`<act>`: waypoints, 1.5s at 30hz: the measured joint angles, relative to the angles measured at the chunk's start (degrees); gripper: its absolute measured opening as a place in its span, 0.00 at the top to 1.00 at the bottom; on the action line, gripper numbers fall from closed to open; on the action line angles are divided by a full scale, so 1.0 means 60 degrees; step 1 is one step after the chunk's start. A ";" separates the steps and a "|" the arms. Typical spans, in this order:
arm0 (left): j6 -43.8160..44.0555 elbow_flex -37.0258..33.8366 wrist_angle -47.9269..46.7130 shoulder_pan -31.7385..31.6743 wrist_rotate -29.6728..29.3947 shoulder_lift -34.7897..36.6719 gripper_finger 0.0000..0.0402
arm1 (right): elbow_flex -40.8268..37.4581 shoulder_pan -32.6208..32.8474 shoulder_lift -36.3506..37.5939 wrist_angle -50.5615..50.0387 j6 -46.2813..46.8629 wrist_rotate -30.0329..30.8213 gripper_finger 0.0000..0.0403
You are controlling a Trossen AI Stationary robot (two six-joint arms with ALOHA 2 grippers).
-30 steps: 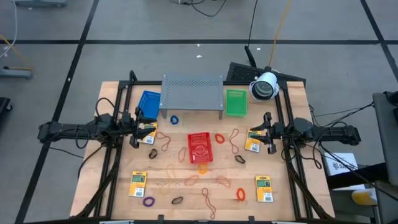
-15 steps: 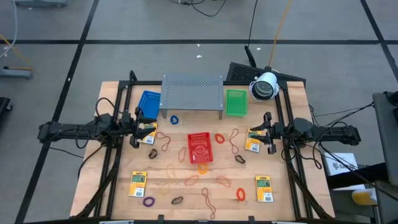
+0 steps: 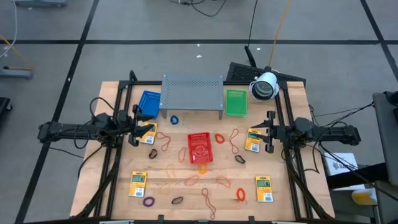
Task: Pick & Place Office Desk Supplies
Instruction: Put the yellow crayon box into the green basket
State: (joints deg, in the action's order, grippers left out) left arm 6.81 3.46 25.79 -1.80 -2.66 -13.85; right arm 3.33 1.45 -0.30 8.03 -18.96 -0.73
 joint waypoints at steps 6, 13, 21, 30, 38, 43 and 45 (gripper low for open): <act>-0.0246 0.0000 -0.0032 -0.0007 -0.0075 0.0000 0.50 | -0.0001 0.0022 -0.0004 0.0549 0.3340 -0.0398 0.68; -0.0359 0.0000 -0.0050 -0.0007 -0.0361 0.0000 0.50 | -0.0003 0.0024 0.0000 0.1896 0.4441 -0.0378 0.68; -0.0351 0.0000 -0.0115 -0.0007 -0.0403 0.0000 0.50 | -0.0003 0.0018 -0.0064 0.2171 0.1551 -0.0355 0.68; -0.1528 0.0000 0.0000 -0.0007 -0.0660 -0.0003 0.50 | -0.0003 0.0018 -0.0208 0.3509 -0.0414 0.0984 0.68; -0.1888 0.0000 0.0987 -0.0007 -0.1862 0.0000 0.50 | -0.0003 0.0028 -0.0484 0.2313 0.2024 0.0417 0.70; -0.1528 0.0004 0.0947 -0.0007 -0.2731 -0.0002 0.50 | -0.0003 0.0026 -0.1167 0.3444 0.1530 0.0752 0.70; -0.0994 0.0004 0.0858 -0.0007 -0.2593 0.0000 0.50 | -0.0003 0.0022 -0.1461 0.3771 0.1437 0.0859 0.70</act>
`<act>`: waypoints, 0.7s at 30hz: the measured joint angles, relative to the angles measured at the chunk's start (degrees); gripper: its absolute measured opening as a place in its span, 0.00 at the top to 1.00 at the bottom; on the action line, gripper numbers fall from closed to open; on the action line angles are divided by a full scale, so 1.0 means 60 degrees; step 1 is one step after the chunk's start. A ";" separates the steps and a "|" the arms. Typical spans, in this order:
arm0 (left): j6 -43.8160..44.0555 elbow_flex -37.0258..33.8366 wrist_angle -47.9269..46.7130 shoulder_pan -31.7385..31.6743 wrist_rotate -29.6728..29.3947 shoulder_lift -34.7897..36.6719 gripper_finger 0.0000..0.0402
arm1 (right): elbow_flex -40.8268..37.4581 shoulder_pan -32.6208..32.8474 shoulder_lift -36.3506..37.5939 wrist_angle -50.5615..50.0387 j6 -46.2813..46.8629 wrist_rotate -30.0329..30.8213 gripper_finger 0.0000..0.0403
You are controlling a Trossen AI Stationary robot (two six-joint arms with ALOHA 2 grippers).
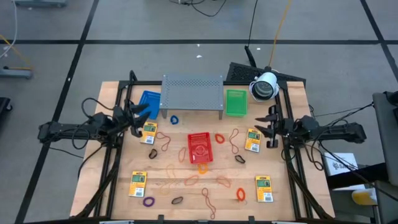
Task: Pick & Place Office Desk Supplies
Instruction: Put the yellow crayon box into the green basket
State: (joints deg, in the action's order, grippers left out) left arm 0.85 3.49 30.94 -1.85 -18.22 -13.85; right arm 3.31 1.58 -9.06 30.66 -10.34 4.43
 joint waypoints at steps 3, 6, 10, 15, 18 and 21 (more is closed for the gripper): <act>0.0490 0.0000 -0.0103 0.0000 0.0748 -0.0004 0.50 | 0.0004 0.0000 -0.0429 0.0413 -0.0312 0.0005 0.71; 0.0292 0.0147 -0.0025 0.0003 0.1074 -0.0004 0.50 | 0.0301 0.0002 -0.0908 0.0547 -0.0167 0.0006 0.71; -0.0496 0.0823 -0.0290 0.0000 0.1031 0.0000 0.50 | 0.2397 0.0007 -0.2282 -0.2324 0.0369 0.0473 0.71; -0.0819 0.2059 -0.2362 0.0000 0.0923 -0.0083 0.50 | 0.6147 0.0004 -0.5369 -0.9185 0.1132 0.2755 0.71; -0.0831 0.2795 -0.3731 0.0000 0.0474 -0.0302 0.50 | 0.7925 -0.0138 -0.7043 -1.2330 0.2289 0.2960 0.71; -0.1101 0.3508 -0.4600 0.0000 0.0104 -0.0671 0.50 | 0.8922 -0.0283 -0.8334 -1.4313 0.3390 0.2332 0.71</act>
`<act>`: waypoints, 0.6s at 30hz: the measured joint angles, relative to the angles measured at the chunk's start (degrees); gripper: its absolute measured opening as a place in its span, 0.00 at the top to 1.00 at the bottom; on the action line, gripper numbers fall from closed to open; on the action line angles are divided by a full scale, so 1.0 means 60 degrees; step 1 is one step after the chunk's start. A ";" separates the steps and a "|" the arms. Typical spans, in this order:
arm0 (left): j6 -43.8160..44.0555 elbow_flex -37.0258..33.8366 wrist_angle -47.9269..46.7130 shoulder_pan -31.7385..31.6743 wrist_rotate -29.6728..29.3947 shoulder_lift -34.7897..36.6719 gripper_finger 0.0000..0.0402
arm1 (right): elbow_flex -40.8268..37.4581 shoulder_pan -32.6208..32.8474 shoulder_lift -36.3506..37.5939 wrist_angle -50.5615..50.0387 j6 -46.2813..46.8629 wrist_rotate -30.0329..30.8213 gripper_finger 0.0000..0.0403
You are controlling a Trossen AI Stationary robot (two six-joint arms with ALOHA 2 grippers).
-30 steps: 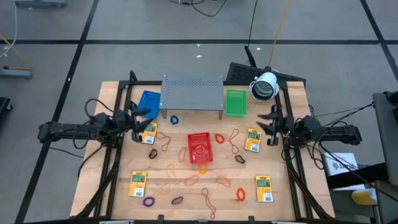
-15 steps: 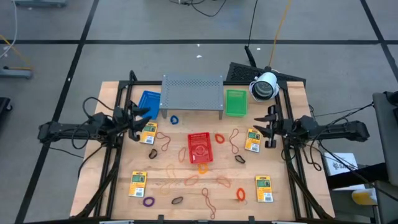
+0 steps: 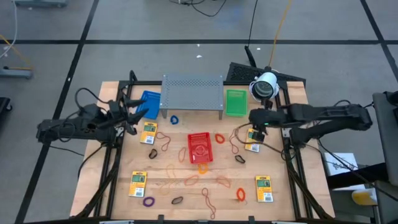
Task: Pick & Place Office Desk Supplies
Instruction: Put the yellow crayon box into the green basket
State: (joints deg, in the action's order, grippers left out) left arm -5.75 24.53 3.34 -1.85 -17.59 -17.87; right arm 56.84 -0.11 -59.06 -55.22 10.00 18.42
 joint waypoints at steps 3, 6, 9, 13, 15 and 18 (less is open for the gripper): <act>-0.0275 0.0535 -0.0589 0.0000 -0.0086 -0.0382 0.50 | 0.0327 -0.0167 -0.0749 -0.0604 0.0634 -0.0798 0.71; -0.0300 0.0845 -0.0774 0.0000 -0.0089 -0.0744 0.50 | 0.0168 -0.0360 -0.1143 -0.0485 0.0756 -0.1709 0.71; -0.0278 0.0933 -0.1246 0.0000 -0.0085 -0.1006 0.50 | -0.0060 -0.0514 -0.1429 -0.0344 0.0845 -0.2080 0.71; -0.0299 0.0995 -0.1464 -0.0010 -0.0087 -0.1204 0.50 | -0.0571 -0.0735 -0.1531 -0.0383 0.1044 -0.2085 0.71; -0.0352 0.0995 -0.1405 -0.0011 -0.0089 -0.1216 0.50 | -0.0860 -0.0837 -0.1505 -0.0386 0.1089 -0.2085 0.71; -0.0259 0.0998 -0.1221 -0.0009 -0.0089 -0.1207 0.50 | -0.1423 -0.0957 -0.1465 -0.0273 0.1151 -0.2091 0.71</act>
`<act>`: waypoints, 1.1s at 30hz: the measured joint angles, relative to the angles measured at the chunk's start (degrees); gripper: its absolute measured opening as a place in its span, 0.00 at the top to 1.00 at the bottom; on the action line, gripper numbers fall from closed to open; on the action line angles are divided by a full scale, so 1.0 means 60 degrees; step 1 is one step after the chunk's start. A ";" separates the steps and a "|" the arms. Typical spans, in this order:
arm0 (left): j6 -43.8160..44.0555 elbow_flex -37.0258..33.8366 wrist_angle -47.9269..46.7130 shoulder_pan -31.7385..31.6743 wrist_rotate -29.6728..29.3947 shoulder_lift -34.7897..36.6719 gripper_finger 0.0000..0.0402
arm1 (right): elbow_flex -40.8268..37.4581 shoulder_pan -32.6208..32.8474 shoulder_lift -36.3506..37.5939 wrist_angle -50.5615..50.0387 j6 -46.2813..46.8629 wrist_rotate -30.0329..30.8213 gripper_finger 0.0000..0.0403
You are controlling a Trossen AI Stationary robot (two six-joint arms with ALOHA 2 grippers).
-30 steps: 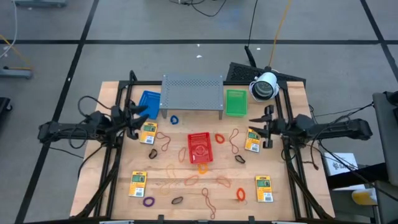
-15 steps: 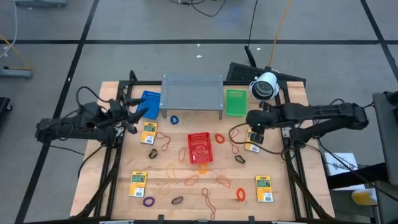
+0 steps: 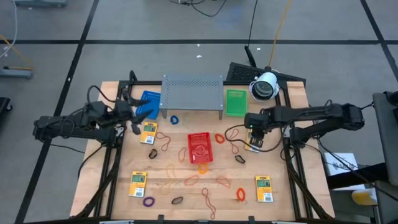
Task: Pick & Place Office Desk Supplies
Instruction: Put the yellow crayon box into the green basket
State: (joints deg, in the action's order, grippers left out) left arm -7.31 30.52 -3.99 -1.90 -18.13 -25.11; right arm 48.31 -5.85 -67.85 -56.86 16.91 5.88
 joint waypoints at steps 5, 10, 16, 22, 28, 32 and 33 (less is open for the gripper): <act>0.0085 0.0004 0.0053 0.0001 0.0007 -0.0006 0.50 | -0.1210 -0.0039 0.0004 0.1188 -0.0260 -0.0001 0.71; 0.0212 0.0004 0.0058 0.0002 0.0010 -0.0002 0.50 | -0.1916 -0.0039 0.0004 0.2041 -0.0278 -0.0025 0.71; 0.0256 0.0004 0.0051 0.0002 0.0019 -0.0002 0.50 | -0.1918 -0.0032 0.0004 0.2105 -0.0182 0.0312 0.71; 0.0265 0.0004 0.0054 0.0001 0.0028 -0.0002 0.50 | -0.1918 -0.0032 0.0004 0.2088 0.0120 0.1266 0.71; 0.0269 0.0004 0.0030 -0.0001 0.0032 -0.0002 0.50 | -0.1918 -0.0084 0.0004 0.2089 0.0306 0.1774 0.71; 0.0269 0.0004 -0.0069 -0.0001 0.0025 -0.0002 0.50 | -0.1915 -0.0239 -0.0082 0.2042 0.0317 0.1754 0.71; 0.0269 0.0004 -0.0073 -0.0001 0.0025 -0.0002 0.50 | -0.1915 -0.0292 -0.0128 0.2039 0.0317 0.1741 0.71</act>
State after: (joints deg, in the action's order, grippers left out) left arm -5.69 30.55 -4.43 -1.91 -17.98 -25.12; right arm 36.82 -7.60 -68.63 -44.62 18.81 16.32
